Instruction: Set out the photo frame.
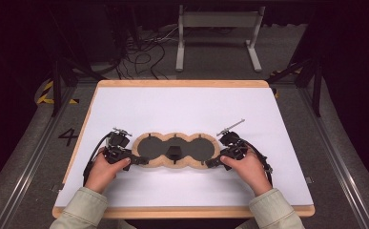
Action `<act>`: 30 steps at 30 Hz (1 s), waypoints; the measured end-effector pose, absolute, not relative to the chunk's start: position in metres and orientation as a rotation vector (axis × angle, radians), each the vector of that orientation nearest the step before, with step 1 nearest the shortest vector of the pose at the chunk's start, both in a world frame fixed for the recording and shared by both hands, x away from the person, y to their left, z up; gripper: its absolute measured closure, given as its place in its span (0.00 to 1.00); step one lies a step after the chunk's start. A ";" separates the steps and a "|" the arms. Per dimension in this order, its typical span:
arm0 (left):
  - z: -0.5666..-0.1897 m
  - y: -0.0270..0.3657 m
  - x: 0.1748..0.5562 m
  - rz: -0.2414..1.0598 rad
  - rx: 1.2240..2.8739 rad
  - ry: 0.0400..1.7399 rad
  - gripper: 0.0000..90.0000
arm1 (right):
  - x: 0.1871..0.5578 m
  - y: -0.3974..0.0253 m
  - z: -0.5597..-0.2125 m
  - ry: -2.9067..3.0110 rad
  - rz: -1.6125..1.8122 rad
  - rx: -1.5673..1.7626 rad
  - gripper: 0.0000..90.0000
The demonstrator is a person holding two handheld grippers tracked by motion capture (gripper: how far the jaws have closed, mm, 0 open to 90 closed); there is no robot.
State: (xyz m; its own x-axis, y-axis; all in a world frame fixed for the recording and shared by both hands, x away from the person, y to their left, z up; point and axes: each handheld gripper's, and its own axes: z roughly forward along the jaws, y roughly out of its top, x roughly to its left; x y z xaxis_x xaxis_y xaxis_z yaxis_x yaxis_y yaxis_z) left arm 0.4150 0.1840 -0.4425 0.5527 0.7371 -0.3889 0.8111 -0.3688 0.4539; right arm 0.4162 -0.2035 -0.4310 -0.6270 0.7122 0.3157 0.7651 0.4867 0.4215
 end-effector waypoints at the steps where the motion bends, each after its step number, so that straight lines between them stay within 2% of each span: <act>1: -0.442 0.184 0.415 -0.156 2.178 1.242 0.20 | 0.416 -0.204 -0.431 -2.616 -0.824 -1.309 0.21; 9: -0.440 0.183 0.413 -0.116 2.185 1.247 0.21 | 0.414 -0.210 -0.420 -2.595 -0.932 -1.355 0.29; 18: -0.422 0.187 0.405 0.088 2.093 1.221 0.34 | 0.405 -0.210 -0.399 -2.727 -1.050 -1.410 0.51; 19: -0.422 0.187 0.405 0.088 2.093 1.221 0.35 | 0.405 -0.210 -0.399 -2.727 -1.050 -1.410 0.51; 23: -0.416 0.183 0.400 0.167 2.091 1.188 0.38 | 0.402 -0.212 -0.397 -2.769 -1.092 -1.452 0.63; 30: -0.415 0.184 0.398 0.196 2.089 1.175 0.45 | 0.398 -0.205 -0.398 -2.884 -1.033 -1.400 0.64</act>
